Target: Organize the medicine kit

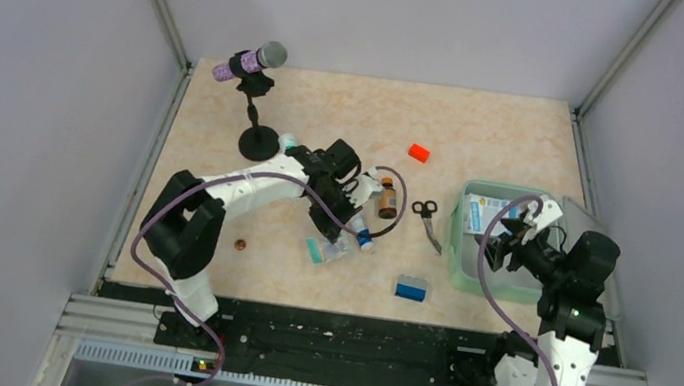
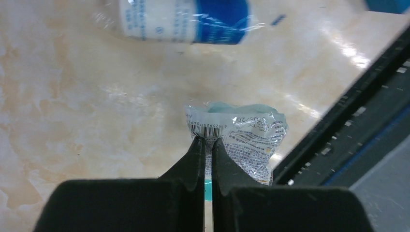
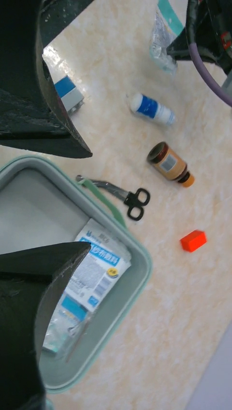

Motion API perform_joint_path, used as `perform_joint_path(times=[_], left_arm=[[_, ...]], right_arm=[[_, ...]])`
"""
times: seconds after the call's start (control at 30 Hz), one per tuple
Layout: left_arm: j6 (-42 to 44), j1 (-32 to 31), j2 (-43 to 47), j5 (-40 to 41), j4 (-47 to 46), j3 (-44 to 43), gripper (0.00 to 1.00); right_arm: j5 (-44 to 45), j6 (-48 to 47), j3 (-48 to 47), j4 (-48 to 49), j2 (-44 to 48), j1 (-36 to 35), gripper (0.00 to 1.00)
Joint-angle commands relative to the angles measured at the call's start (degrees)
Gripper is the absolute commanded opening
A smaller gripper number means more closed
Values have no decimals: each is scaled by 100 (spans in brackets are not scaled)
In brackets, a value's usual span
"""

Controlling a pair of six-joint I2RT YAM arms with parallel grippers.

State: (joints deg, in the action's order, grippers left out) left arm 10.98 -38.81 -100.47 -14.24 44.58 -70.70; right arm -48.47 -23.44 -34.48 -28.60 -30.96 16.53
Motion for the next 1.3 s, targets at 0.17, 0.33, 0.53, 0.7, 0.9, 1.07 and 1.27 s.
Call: perform_joint_path(times=[0.17,0.33,0.53,0.7,0.9,1.07,1.27], left_arm=[[865,22,384,-2770,1550,-959,0],[1057,59,-149,-3212,2408,-1745,0],[1129,299,-978,-3897,3114,-2604,0],[733,562,-1470,-4385,3137,-2933,0],[551,642,-1659,-4868,3119,-3114,0],[485,649,-1686,-5131,3162,-3080,0],[416,652,-1547,-5233,3150,-2879,0]], right_arm=[[295,-1780,-1330,-725,-832,-2156,60],[679,-2133,-1857,-1083,-1469,-3372,58],[931,-2598,-2381,-1669,-2263,-4461,57],[1416,-3031,-2893,-1766,-2878,-5254,57],[1766,-3297,-3574,-1849,-3719,-5998,58],[2280,-3556,-3590,-1669,-4155,-6609,58],[2678,-3523,-3566,-1302,-4404,-6829,52]])
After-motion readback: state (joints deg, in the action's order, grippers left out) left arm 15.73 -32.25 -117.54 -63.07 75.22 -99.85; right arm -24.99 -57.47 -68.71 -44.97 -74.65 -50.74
